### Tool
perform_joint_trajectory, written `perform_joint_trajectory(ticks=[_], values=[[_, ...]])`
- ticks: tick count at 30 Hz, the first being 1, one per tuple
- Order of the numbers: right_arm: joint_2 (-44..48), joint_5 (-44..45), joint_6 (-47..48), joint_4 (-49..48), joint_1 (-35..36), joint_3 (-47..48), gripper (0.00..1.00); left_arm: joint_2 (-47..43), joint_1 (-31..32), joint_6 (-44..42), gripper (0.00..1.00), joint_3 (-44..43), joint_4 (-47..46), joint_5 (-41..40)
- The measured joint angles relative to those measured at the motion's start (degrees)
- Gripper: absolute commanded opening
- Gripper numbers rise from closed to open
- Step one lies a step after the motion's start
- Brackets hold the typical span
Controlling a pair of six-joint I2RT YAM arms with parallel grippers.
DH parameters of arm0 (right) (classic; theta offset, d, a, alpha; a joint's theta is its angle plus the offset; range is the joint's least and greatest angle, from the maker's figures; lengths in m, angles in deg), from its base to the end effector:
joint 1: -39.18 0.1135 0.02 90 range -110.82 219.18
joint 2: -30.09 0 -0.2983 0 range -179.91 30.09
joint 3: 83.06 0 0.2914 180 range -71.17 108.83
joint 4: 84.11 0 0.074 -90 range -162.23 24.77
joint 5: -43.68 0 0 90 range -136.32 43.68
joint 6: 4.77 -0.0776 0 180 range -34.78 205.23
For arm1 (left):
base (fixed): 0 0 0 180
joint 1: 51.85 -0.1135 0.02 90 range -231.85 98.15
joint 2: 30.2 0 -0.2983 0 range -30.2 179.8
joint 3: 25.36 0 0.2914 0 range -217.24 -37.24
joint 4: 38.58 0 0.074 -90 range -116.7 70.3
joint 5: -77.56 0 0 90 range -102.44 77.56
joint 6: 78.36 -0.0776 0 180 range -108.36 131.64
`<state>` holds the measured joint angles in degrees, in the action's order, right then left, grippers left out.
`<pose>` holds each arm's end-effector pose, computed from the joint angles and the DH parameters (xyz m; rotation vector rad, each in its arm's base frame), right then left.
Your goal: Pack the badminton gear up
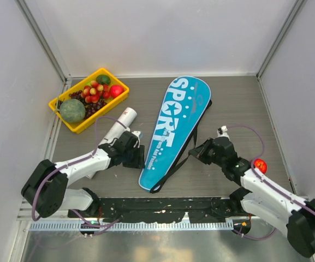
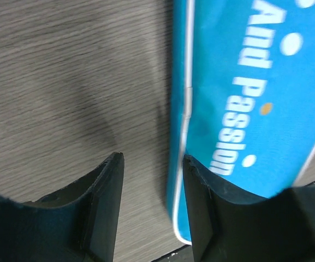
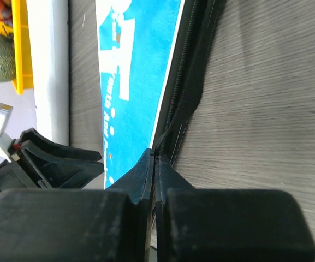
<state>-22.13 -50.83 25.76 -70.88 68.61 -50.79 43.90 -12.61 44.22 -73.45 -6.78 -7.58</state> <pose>0.2042 0.1222 0.1670 0.5524 2.2492 0.9422 0.2133 -0.1827 0.1445 0.1886 2.6763 -0.5462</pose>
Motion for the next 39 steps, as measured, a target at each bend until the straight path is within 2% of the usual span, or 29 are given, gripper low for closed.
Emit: perform_joint_trajectory(ticks=[10, 18, 20, 21, 23, 25, 27, 31, 34, 39], values=[[25.11, 9.55, 1.18, 14.69, 0.57, -0.7, 0.05, 4.96, 0.0, 0.5, 0.44, -1.27, -3.76, 0.59], [27.45, 12.37, 1.9, 12.72, 0.48, -4.76, 0.06, 2.64, 0.04, 0.11, 0.46, -2.62, 1.05, -2.32], [27.47, 12.31, 1.51, 12.48, 0.55, -6.64, 0.21, 0.96, 0.04, -0.09, 0.46, -4.35, 2.16, -3.56], [27.52, 12.2, 1.16, 12.87, 0.63, -7.23, 0.33, 0.26, 0.04, -0.2, 0.47, -5.33, 2.23, -3.98], [27.91, 12.28, 0.83, 14.19, 0.63, -7.3, 0.51, -0.7, 0.04, -0.42, 0.48, -7.21, 2.16, -4.31], [28.44, 13.14, 1.09, 16.24, 0.72, -6.45, 0.63, -1.22, 0.04, -0.59, 0.5, -8.26, 1.68, -4.37], [28.74, 14.91, 2.54, 18.1, 0.72, -4.37, 0.71, -1.92, 0.0, -0.83, 0.53, -8.44, 1.36, -4.2], [22.93, 18.95, 7.28, 19.28, 0.37, 3.91, 0.8, -2.86, 0.0, -1.77, 0.57, -8.41, 1.29, -4.2], [13.88, 19.37, 10.97, 17.25, -1.42, 9.75, 0.8, -3.82, 0.0, -2.47, 0.57, -8.24, 1.31, -4.2], [-2.62, 10.56, 14.36, 9.07, -7.82, 12.46, 0.77, -7.85, -0.79, -3.08, 0.58, -6.69, 1.36, -4.17]])
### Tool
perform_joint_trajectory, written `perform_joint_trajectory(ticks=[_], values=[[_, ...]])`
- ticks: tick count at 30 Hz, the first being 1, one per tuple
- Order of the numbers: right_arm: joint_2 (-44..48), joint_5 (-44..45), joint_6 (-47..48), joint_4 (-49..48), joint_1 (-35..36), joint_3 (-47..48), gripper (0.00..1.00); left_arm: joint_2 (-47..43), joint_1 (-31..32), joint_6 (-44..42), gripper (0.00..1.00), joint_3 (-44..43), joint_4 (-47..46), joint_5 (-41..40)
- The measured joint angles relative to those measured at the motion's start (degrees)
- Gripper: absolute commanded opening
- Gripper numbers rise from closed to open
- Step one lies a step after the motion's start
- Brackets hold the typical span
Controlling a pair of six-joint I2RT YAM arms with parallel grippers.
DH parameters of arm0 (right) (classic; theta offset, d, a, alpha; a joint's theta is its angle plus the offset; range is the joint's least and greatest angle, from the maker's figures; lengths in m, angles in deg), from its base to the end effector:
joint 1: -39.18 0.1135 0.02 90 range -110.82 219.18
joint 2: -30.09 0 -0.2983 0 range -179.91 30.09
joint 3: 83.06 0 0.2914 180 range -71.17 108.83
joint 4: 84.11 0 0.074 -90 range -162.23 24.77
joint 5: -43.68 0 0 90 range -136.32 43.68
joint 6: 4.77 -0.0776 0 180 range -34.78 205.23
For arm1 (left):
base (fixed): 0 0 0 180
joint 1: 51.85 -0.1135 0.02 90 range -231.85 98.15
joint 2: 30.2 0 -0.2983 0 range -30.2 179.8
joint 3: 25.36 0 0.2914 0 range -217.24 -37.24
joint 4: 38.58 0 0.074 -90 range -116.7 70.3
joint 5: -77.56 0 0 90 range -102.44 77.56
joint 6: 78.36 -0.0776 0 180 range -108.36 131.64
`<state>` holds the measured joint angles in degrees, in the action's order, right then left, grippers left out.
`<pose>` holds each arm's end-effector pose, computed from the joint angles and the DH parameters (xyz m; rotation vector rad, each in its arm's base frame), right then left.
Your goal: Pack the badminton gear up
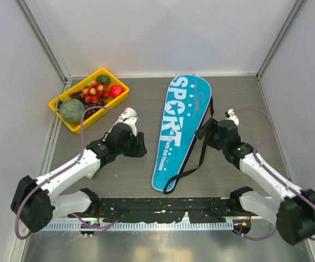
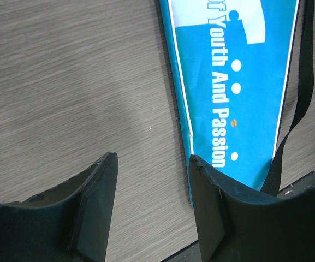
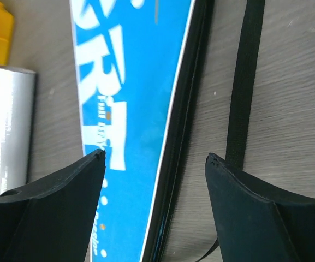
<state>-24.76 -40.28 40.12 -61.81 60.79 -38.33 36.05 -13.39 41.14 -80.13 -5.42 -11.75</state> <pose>0.2473 0.0892 0.2252 0.5073 2.1278 0.5644 0.2291 -0.1832 0.2220 0.1958 2.4212 -0.5795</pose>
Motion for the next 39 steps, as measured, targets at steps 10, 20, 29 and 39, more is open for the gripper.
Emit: perform_joint_trajectory(ticks=[10, 20, 29, 39], values=[[-22.53, -12.7, 0.33, -14.16, -1.84, -0.66, 0.71, -6.16, -1.57, 0.04, 0.59, 2.67, -0.07, 0.94], [-28.59, -12.31, -1.49, -21.51, 2.95, -2.32, 0.15, -4.11, -3.02, 1.64, 0.58, 5.31, -1.95, 3.87], [-24.22, -11.76, -0.85, -15.91, 4.76, -0.94, 0.05, 0.76, -3.52, 0.87, 0.69, 4.31, -3.98, 10.67], [-7.65, -11.61, 0.57, -4.72, 7.67, 0.81, 0.05, 1.38, -4.33, 4.35, 0.72, 4.94, -14.38, 23.15]])
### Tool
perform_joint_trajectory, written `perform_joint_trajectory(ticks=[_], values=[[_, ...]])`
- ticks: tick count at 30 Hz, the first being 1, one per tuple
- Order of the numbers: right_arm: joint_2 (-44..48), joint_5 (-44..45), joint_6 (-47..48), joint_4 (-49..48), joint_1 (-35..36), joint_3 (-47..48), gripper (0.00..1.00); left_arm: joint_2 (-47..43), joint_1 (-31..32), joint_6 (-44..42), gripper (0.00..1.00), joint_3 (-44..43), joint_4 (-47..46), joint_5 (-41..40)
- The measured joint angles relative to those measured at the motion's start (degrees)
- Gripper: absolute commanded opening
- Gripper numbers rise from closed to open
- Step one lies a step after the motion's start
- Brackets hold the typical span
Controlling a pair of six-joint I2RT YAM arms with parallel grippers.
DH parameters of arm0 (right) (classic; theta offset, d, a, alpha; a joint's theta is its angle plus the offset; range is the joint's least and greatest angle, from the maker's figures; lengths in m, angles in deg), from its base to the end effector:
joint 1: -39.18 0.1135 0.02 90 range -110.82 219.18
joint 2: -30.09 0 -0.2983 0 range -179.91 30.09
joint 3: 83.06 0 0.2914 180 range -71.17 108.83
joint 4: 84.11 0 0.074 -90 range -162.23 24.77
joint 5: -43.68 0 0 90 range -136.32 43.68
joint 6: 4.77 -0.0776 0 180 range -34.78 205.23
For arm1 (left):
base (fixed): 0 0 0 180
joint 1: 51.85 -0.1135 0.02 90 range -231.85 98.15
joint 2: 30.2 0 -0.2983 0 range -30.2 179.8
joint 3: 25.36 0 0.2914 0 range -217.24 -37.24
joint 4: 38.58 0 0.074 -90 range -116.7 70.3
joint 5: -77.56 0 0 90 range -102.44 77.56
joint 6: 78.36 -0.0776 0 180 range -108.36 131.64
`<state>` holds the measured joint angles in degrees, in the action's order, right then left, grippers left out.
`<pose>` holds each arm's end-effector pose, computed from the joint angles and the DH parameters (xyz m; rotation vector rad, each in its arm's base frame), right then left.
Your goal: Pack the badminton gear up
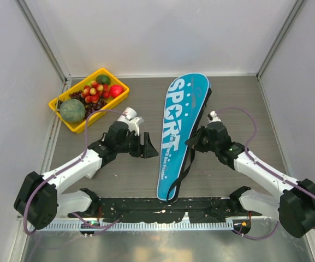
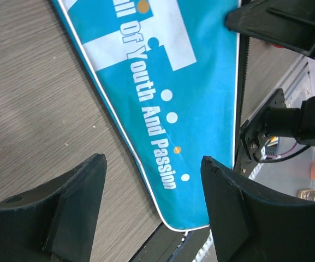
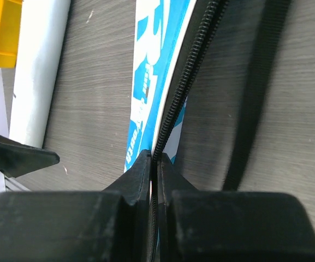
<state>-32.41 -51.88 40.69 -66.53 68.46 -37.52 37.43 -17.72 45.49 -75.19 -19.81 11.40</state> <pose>0.2454 0.1462 0.2073 0.2466 2.2822 0.8135 0.2310 -0.1945 0.2139 0.2571 2.3649 -1.0796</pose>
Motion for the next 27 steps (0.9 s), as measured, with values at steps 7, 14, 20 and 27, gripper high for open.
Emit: perform_joint_trajectory(ticks=[7, 14, 20, 27], values=[[2.25, 5.51, -6.27, 6.75, 4.31, 1.2, 0.05, -1.75, 6.56, -5.92, 0.73, -1.16, 0.59, -3.89], [4.04, 11.17, -16.98, 8.11, 10.62, 2.67, 0.05, -5.35, 24.15, -12.81, 0.75, -5.07, 0.61, -21.7], [4.13, 12.5, -23.61, 8.31, 13.44, 4.33, 0.05, -6.34, 31.45, -19.41, 0.77, -2.86, -2.82, -35.89], [4.13, 13.42, -27.98, 8.11, 14.49, 4.68, 0.05, -2.03, 36.85, -26.27, 0.79, -1.97, -7.17, -45.79]])
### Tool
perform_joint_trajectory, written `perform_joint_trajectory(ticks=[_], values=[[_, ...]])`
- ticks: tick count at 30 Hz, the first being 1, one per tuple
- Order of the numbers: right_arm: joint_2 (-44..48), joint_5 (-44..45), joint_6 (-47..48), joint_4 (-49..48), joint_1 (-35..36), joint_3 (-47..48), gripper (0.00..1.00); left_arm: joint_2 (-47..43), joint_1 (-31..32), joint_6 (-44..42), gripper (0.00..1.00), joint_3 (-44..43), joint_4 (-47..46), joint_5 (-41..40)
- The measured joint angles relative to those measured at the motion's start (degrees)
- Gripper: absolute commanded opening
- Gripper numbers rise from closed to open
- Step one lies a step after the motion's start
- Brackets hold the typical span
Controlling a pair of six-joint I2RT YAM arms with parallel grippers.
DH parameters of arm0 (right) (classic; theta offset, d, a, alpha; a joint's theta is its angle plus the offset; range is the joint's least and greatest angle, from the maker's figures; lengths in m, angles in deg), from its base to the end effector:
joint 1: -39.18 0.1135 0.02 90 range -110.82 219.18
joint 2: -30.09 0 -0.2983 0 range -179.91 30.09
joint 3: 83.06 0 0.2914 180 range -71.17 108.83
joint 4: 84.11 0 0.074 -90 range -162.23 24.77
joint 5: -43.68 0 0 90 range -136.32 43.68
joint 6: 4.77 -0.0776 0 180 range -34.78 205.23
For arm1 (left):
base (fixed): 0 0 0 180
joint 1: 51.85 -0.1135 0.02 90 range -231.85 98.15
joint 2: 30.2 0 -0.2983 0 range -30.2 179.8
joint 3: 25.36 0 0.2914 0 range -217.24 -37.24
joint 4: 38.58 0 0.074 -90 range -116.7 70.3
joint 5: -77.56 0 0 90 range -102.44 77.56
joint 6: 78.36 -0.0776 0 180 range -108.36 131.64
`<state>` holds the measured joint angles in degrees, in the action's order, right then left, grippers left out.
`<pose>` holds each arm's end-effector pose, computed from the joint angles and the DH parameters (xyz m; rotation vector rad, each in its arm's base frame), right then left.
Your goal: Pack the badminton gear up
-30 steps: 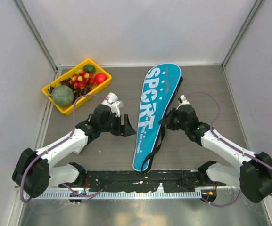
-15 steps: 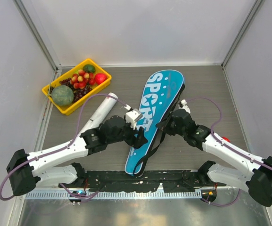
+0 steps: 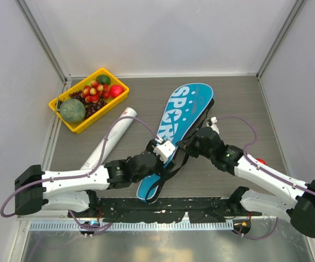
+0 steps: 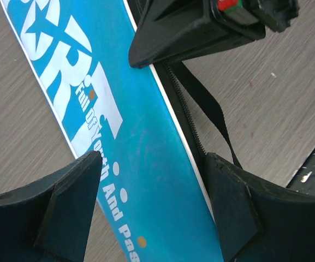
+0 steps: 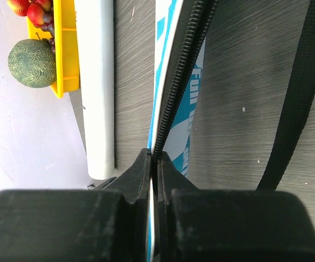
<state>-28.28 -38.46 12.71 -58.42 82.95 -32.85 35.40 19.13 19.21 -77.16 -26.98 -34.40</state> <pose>0.2076 0.1842 0.2421 0.6633 2.2431 0.9743 0.1290 -0.2851 0.2530 0.8423 1.8303 -0.4999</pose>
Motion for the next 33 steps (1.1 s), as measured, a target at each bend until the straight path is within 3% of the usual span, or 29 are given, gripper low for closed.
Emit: perform_joint_trajectory(ticks=[6, 19, 26, 30, 33], values=[[-0.02, 0.92, -1.49, 0.92, 0.02, -0.02, 0.05, 4.13, 2.86, -2.99, 0.8, -0.11, -3.04, -4.92], [-0.74, 1.2, -4.28, -0.44, 0.07, 0.0, 0.05, 3.87, 6.64, -5.6, 0.8, -0.11, -5.55, -11.02], [-0.59, 0.46, -5.6, -2.64, 0.07, -0.02, 0.05, 6.78, 6.69, -6.1, 0.72, 0.0, -6.38, -15.21], [-0.37, -0.07, -5.79, -2.84, 0.04, -0.31, 0.05, 9.4, 6.86, -6.25, 0.58, 0.33, -7.13, -17.53], [-0.09, -0.42, -5.95, -3.74, 0.04, -1.22, 0.05, 10.6, 7.06, -6.56, 0.24, 0.33, -7.32, -18.6]])
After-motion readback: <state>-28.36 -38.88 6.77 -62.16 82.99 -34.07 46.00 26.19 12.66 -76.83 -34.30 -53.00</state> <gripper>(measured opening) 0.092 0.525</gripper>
